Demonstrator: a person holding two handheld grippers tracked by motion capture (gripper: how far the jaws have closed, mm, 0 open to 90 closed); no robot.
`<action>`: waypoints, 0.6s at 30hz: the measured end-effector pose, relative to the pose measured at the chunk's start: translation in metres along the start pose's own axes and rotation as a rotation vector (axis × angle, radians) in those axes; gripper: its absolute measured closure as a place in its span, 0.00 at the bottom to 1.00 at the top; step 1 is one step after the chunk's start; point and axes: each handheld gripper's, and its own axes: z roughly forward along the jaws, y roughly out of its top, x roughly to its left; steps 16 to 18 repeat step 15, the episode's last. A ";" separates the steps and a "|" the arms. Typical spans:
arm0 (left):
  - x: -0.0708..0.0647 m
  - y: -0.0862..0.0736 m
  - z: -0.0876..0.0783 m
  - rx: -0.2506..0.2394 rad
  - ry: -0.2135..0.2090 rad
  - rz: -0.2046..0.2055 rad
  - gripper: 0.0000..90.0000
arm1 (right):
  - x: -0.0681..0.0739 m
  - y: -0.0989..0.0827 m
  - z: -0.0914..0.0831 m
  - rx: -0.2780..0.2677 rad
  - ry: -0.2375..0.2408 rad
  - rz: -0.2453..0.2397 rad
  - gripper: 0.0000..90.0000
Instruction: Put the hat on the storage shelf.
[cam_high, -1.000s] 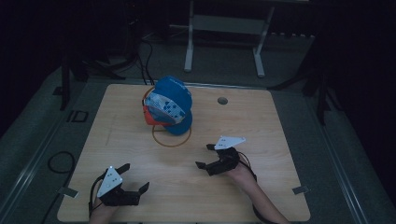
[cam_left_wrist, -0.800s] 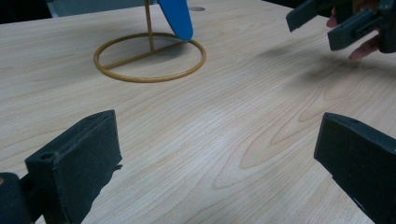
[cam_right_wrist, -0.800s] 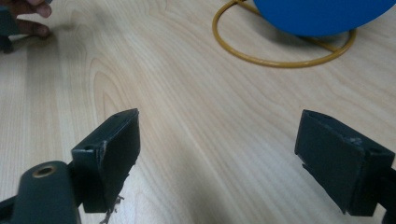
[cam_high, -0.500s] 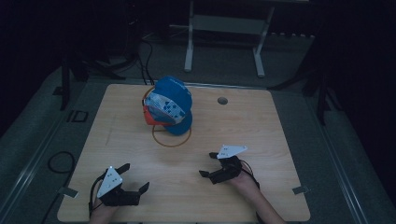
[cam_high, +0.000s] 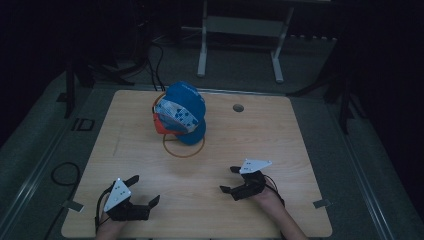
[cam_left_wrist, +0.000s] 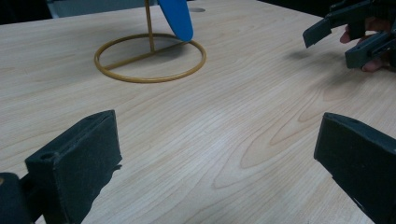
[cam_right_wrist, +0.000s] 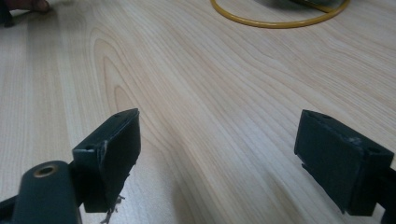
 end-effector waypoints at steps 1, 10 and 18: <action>0.000 0.000 0.000 -0.001 -0.001 0.000 0.01 | -0.001 -0.001 -0.001 -0.002 -0.003 0.000 0.16; 0.000 0.000 0.000 0.001 -0.001 0.002 0.01 | -0.004 -0.003 -0.004 -0.008 -0.026 0.004 0.16; -0.001 0.000 0.000 0.001 -0.003 0.003 0.01 | -0.004 -0.004 -0.003 0.001 -0.028 0.001 0.16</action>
